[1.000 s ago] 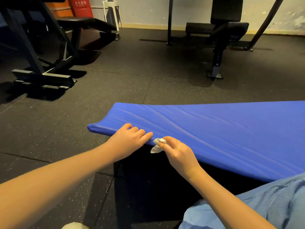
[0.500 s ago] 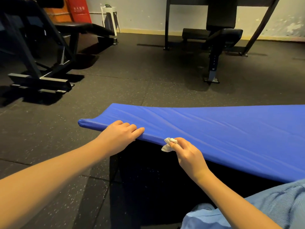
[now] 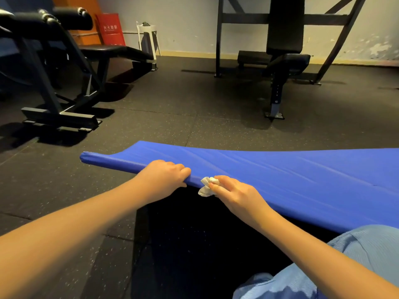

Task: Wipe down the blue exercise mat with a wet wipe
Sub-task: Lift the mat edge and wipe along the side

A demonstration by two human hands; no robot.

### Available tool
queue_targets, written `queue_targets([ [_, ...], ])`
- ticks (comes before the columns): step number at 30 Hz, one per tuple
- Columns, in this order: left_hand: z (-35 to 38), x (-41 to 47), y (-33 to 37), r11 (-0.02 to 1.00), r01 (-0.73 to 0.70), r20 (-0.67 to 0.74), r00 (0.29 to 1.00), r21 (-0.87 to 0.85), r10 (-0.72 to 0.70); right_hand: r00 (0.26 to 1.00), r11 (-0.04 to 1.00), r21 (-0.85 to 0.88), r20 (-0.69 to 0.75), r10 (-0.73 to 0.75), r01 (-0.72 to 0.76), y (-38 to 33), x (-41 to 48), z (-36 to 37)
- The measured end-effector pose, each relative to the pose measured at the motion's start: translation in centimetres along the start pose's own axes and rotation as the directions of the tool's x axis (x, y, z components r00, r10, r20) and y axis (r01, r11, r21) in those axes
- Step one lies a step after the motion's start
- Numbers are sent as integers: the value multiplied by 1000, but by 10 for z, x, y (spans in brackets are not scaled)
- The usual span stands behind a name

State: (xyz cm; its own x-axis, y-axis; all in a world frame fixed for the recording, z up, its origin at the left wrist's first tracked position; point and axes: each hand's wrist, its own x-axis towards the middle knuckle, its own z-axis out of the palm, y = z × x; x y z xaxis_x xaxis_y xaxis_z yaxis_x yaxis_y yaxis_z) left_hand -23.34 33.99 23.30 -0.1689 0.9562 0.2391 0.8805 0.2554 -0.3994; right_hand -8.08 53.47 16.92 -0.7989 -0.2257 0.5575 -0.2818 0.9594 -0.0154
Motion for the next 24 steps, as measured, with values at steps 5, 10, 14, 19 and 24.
queue_targets([
  [5,-32,-30,-21,980,198,192,963,-37,-187,998,998,45,40,-45,43,-16,3,0],
  [10,-33,-53,-35,983,182,218,959,19,-181,992,991,134,125,-34,17,-42,6,27],
  [14,-20,-60,-17,995,101,118,988,4,-101,999,998,60,-22,-29,30,-47,24,23],
  [19,-20,-35,-9,988,153,80,985,7,-153,993,999,31,-118,-11,15,-47,36,22],
  [24,-31,-18,-8,983,184,267,946,17,-181,989,999,46,-146,13,-6,-38,24,22],
])
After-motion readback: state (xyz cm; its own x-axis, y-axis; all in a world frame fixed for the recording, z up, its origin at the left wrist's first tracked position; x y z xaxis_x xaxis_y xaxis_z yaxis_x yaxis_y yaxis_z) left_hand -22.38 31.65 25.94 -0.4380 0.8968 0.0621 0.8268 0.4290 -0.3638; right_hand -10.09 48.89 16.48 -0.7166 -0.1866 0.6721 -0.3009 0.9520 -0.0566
